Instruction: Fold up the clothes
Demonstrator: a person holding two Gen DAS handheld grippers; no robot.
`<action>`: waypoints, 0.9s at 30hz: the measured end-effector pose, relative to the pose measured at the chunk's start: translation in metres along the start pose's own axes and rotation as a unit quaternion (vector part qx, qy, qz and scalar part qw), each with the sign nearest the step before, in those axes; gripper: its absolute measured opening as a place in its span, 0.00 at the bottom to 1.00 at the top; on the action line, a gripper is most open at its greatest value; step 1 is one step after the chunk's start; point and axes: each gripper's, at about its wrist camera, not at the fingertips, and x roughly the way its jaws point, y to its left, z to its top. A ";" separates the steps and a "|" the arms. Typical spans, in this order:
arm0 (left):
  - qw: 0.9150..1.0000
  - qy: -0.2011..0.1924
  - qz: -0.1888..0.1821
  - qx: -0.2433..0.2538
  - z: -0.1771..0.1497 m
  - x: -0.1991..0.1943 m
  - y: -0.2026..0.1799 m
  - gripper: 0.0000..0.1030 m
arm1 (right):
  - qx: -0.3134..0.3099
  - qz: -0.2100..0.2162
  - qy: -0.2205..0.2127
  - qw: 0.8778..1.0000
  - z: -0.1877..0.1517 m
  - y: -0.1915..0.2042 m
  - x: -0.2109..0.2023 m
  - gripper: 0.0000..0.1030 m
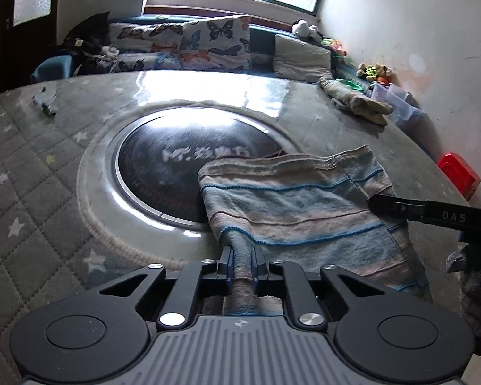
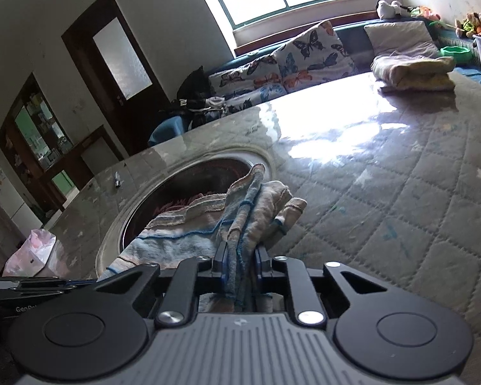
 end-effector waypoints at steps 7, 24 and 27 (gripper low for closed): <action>0.999 -0.012 -0.018 0.039 0.015 0.005 -0.028 0.10 | -0.002 -0.021 -0.030 0.999 0.005 -0.010 -0.022 0.13; 0.994 -0.017 -0.029 0.100 0.056 0.048 -0.093 0.10 | -0.012 -0.077 -0.055 0.995 0.051 -0.058 -0.040 0.13; 0.994 -0.016 -0.028 0.106 0.063 0.057 -0.104 0.10 | -0.019 -0.087 -0.057 0.994 0.060 -0.065 -0.039 0.13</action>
